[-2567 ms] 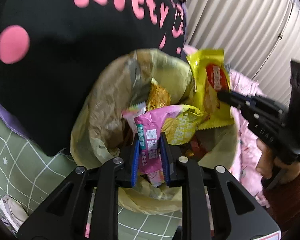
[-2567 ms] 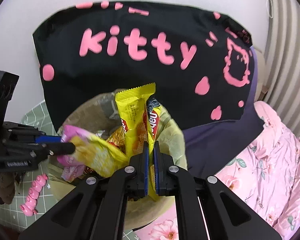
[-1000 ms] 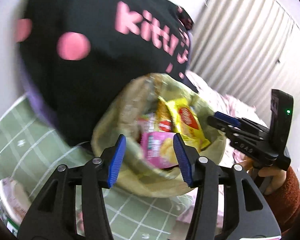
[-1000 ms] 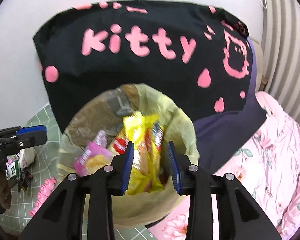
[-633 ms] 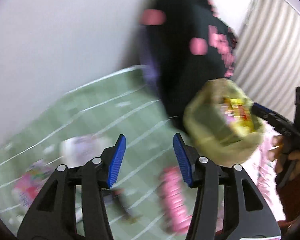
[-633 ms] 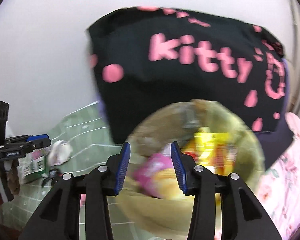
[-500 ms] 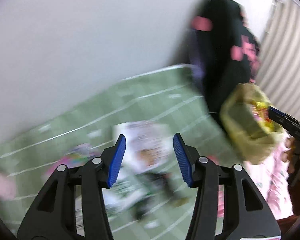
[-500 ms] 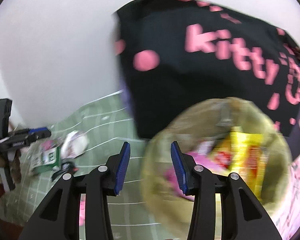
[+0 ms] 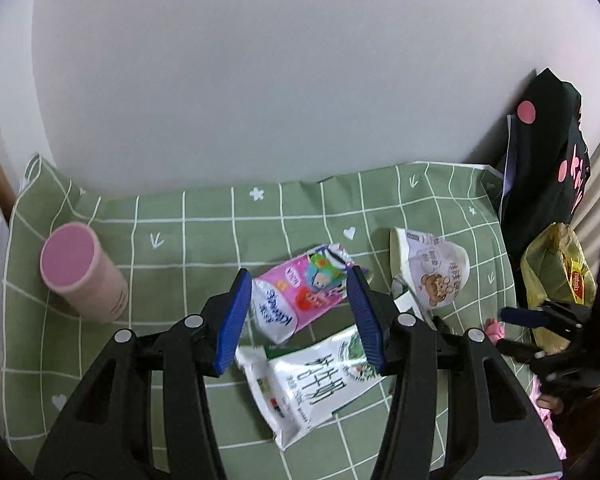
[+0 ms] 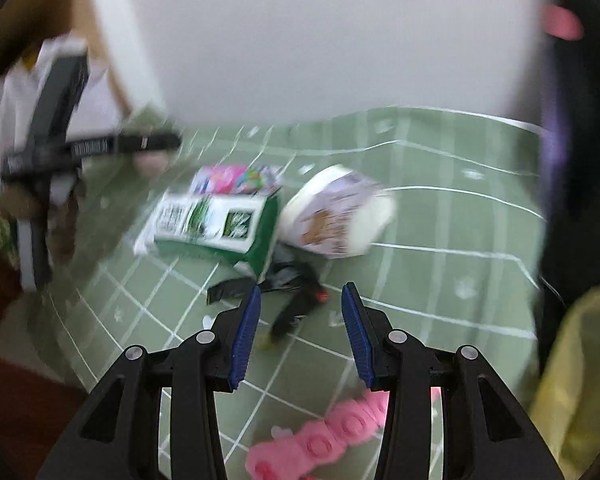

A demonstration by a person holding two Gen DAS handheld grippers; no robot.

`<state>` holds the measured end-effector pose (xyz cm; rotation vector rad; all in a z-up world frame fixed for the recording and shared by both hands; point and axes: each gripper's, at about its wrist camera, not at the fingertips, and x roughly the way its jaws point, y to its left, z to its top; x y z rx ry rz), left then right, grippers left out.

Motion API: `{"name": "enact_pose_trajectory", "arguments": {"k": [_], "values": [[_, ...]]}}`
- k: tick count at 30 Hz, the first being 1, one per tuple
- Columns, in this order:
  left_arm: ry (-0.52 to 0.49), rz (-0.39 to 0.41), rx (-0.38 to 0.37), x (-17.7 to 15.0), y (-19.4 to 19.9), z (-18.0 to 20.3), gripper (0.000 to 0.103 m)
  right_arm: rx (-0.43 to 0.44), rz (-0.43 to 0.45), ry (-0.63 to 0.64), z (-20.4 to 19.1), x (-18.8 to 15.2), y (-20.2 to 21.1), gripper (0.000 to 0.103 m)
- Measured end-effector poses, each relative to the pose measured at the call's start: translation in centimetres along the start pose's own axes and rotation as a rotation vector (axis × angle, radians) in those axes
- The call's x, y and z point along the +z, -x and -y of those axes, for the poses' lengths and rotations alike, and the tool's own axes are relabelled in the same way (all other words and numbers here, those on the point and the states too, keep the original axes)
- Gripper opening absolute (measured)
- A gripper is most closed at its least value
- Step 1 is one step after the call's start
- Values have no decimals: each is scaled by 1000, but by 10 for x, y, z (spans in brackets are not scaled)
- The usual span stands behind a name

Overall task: Collect trash
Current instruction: 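Grasp a black wrapper with the right gripper while the left gripper grasps the pink tissue pack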

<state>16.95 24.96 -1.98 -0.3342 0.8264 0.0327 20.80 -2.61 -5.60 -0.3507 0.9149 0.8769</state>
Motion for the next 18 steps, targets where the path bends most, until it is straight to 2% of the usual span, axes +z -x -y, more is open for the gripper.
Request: {"name": "enact_pose_trajectory", "arguments": {"k": [3,6,10,14,15,16,18], "values": [[-1,-8,0,-4,2,-3,47,1,-45,7,0,5,-21,40],[7,-23,11,-6,0,-8,47,44,-64,-17,6,10,-35,40],[5,-41,5,-7,-5,-11,47,69,-93,30,4,14,-54,40],[-48,-74,13,-2,-17,-7,47,102,-119,30,5,15,-68,39],[-55,-81,16,-1,-20,-7,47,108,-123,29,5,15,-68,38],[-61,-88,16,1,-23,-6,47,110,-131,31,4,15,-68,31],[-70,-97,24,5,-30,-6,47,103,-137,36,3,13,-67,29]]}}
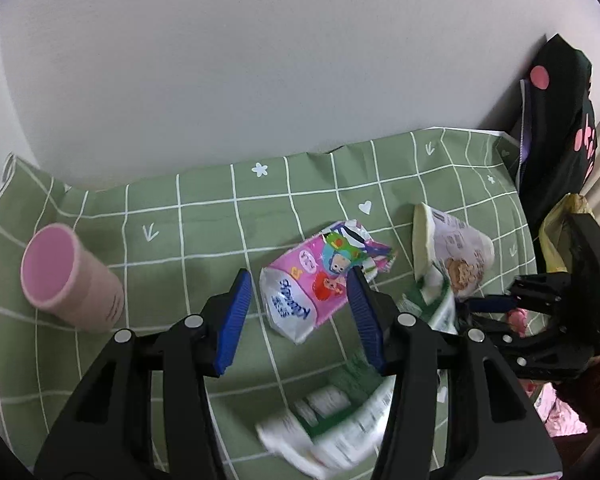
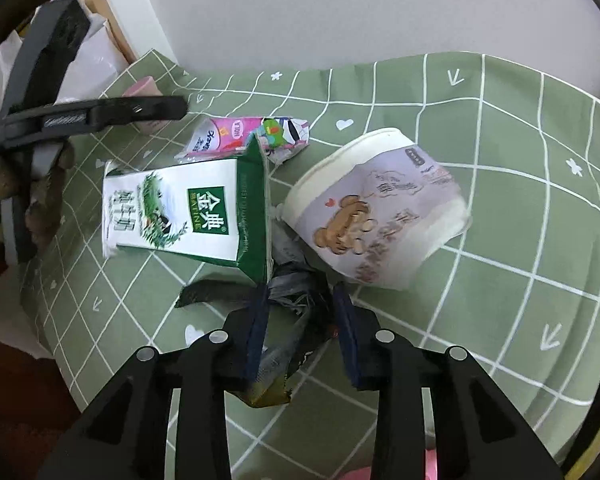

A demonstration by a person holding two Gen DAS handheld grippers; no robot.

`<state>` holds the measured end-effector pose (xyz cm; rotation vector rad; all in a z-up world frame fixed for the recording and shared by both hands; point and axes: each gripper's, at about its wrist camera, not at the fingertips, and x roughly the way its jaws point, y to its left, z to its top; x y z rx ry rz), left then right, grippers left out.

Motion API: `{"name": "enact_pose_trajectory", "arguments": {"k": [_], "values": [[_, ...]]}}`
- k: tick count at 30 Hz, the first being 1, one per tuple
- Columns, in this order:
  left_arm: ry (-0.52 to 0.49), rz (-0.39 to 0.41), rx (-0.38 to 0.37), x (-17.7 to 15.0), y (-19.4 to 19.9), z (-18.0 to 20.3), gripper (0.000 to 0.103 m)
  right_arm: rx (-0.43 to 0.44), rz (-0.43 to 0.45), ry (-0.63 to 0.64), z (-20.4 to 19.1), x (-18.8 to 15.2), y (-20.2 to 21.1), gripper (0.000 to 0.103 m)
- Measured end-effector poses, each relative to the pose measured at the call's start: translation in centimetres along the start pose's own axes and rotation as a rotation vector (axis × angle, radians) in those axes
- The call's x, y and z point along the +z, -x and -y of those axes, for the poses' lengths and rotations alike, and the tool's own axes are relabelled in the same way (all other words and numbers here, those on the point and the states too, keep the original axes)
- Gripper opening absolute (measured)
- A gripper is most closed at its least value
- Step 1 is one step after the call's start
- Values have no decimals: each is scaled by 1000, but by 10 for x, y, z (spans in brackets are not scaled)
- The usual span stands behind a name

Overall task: Collect trash
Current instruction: 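Grasp a black wrapper with the right gripper while the left gripper grasps the pink tissue pack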

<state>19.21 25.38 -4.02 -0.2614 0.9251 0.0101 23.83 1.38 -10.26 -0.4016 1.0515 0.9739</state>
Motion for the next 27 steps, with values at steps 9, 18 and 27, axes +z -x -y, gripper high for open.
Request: {"name": "enact_pose_trajectory", "arguments": {"k": [9,18,27], "values": [[-22,-64,50,12,-33,-4,47,-90,63,-187,34,-30,43,22],[38,-135,48,7,-54,-5,19,-166,105,-296,54,-55,73,22],[75,-72,23,5,-31,-5,4,-196,125,-346,52,-62,78,22]]}}
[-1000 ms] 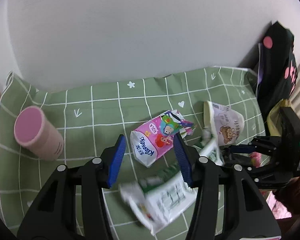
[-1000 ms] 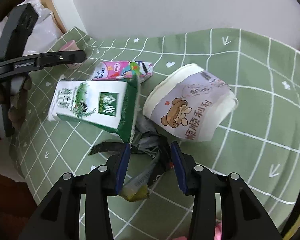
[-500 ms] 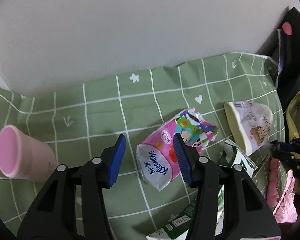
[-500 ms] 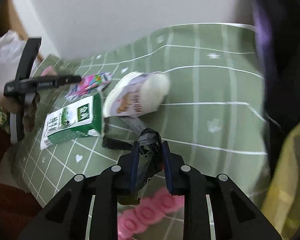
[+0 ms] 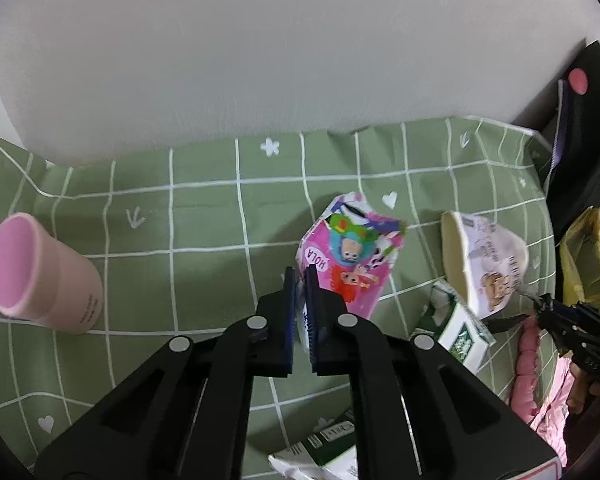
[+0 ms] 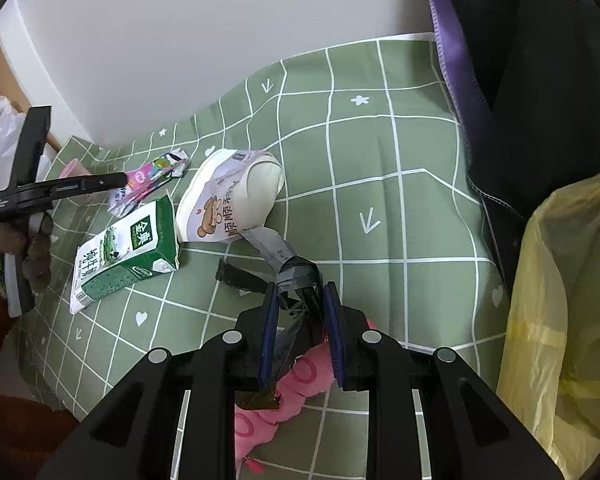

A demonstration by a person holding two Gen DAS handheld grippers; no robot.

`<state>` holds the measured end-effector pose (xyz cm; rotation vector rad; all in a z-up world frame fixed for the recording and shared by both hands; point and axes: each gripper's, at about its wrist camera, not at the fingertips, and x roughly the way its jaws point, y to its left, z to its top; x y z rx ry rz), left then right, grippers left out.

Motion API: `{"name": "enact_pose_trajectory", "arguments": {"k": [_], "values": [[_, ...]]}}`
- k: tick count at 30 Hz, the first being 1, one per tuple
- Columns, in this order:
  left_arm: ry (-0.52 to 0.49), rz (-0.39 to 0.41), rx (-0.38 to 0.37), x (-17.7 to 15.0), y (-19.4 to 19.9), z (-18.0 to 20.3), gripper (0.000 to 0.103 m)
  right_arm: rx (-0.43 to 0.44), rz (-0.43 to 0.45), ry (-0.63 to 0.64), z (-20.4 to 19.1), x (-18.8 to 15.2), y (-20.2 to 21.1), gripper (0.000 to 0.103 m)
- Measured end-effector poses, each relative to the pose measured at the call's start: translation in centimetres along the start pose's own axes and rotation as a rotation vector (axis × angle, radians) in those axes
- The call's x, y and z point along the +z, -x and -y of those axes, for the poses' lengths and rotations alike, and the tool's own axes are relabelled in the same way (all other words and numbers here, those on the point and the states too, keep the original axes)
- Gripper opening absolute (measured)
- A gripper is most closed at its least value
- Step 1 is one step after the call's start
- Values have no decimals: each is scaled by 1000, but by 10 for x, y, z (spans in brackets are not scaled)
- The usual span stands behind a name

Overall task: Collect trash
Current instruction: 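Grasp a black wrapper with the right gripper while the left gripper grasps the pink tissue pack, then carry the black wrapper and pink tissue pack over the yellow bag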

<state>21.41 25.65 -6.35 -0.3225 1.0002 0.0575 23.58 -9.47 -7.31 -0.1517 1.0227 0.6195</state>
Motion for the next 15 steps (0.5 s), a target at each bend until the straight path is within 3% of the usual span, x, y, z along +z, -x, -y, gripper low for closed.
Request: {"name": "enact_pose_trajectory", "arguments": {"k": [15], "values": [[-77,132,-74,15,55,48,4,-11,102,-3,-12,0,38,22]]}}
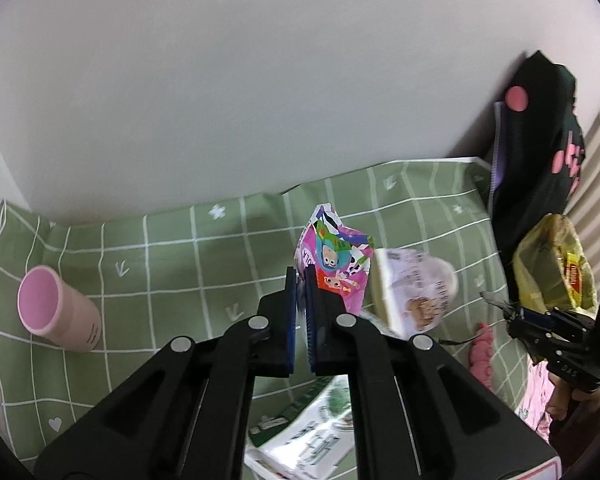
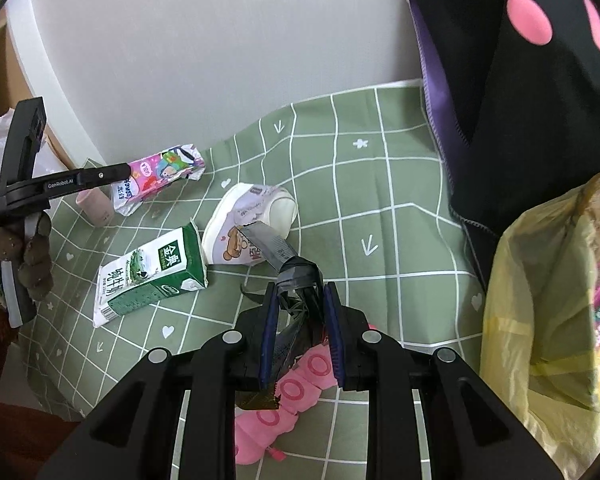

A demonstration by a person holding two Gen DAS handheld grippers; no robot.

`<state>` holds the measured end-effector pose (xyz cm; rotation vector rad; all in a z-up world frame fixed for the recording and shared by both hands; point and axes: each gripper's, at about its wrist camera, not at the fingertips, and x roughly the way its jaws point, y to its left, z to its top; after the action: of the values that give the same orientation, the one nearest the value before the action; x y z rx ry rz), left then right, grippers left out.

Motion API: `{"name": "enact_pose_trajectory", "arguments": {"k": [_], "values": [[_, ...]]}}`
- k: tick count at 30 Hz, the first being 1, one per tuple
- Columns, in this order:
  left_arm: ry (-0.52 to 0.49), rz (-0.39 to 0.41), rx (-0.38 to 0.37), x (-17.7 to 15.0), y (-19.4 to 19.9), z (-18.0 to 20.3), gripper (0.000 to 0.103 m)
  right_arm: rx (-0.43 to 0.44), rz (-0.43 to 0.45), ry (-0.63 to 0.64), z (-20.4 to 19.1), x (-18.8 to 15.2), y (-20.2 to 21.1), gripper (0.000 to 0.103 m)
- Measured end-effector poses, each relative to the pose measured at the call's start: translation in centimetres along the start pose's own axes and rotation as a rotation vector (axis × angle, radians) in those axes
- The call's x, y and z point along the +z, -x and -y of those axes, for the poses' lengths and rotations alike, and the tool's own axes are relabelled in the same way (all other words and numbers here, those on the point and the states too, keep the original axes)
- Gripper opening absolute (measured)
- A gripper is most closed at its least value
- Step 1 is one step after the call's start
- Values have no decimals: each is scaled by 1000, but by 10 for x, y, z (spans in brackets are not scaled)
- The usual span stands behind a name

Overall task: Collect trash
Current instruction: 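Carry the black wrapper and pink tissue pack over the yellow bag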

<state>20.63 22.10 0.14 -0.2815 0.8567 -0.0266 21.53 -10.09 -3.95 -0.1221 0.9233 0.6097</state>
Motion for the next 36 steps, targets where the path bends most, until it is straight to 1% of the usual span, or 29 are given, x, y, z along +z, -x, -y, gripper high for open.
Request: {"name": "enact_pose_trajectory", "arguments": {"k": [4,8,11,17,27,31,36], "values": [[-28,25,-24,6,11,13,4,-11,25,-6,-1,1,10,22],[-34,39,-58,11,15,25,4,-33,45,-7,-2,0,19,22],[-40,47,-94,15,19,31,4,-47,61,-13,-2,0,26,22],[-85,63,-166,25,21,58,4,-89,106,-16,-4,3,47,22],[-155,114,-330,46,42,112,4,-166,211,-13,-5,10,101,22],[-201,124,-383,53,47,139,4,-213,250,-30,4,10,123,22],[-270,120,-442,56,45,180,4,-291,293,-80,25,6,151,22]]}}
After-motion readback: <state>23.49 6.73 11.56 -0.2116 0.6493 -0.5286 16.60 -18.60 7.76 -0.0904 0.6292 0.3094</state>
